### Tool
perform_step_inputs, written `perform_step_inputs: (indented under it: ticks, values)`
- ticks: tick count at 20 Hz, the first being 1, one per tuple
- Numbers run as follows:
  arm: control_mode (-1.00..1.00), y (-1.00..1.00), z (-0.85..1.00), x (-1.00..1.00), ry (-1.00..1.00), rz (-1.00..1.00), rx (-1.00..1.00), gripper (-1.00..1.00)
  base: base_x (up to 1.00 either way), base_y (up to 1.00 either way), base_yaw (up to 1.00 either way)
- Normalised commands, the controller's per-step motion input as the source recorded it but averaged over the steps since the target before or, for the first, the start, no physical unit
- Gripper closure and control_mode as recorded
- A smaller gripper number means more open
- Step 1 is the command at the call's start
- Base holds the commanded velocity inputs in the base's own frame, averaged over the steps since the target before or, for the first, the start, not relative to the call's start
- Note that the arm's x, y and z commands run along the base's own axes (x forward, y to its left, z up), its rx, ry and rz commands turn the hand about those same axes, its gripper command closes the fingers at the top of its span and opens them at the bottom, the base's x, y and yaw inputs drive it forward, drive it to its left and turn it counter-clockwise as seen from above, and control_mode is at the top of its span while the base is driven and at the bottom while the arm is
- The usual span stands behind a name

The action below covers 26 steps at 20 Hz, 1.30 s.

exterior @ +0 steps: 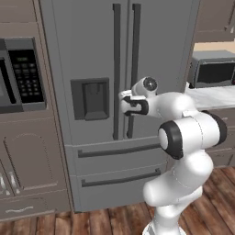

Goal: Take the lemon wedge from the fridge and place it on the plate with fish on the dining counter.

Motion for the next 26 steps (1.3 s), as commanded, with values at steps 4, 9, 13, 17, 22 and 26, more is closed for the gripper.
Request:
perform_step_inputs:
  ticks: [4, 9, 13, 17, 22, 26]
  values:
    - [-1.0, 0.0, 0.0, 0.63, 0.0, 0.0, 0.0, -1.0, 0.0, 0.0, 0.0]
    - [-1.0, 0.0, 0.0, 0.58, 0.0, 0.0, 0.0, -1.0, 0.0, 0.0, 0.0]
    - [-1.0, 0.0, -0.01, 0.44, 0.0, 0.0, 0.0, -1.0, 0.0, 0.0, 0.0]
    - [-1.0, 0.0, 0.0, 0.04, 0.0, 0.0, 0.0, 1.0, 0.0, 0.0, 0.0]
    - [-1.0, 0.0, 0.0, 0.0, 0.0, 0.0, 0.0, 1.0, 0.0, 0.0, 0.0]
    - [-1.0, -0.12, 0.0, -0.29, 0.0, 0.0, 0.0, 1.0, 0.0, 0.0, 0.0]
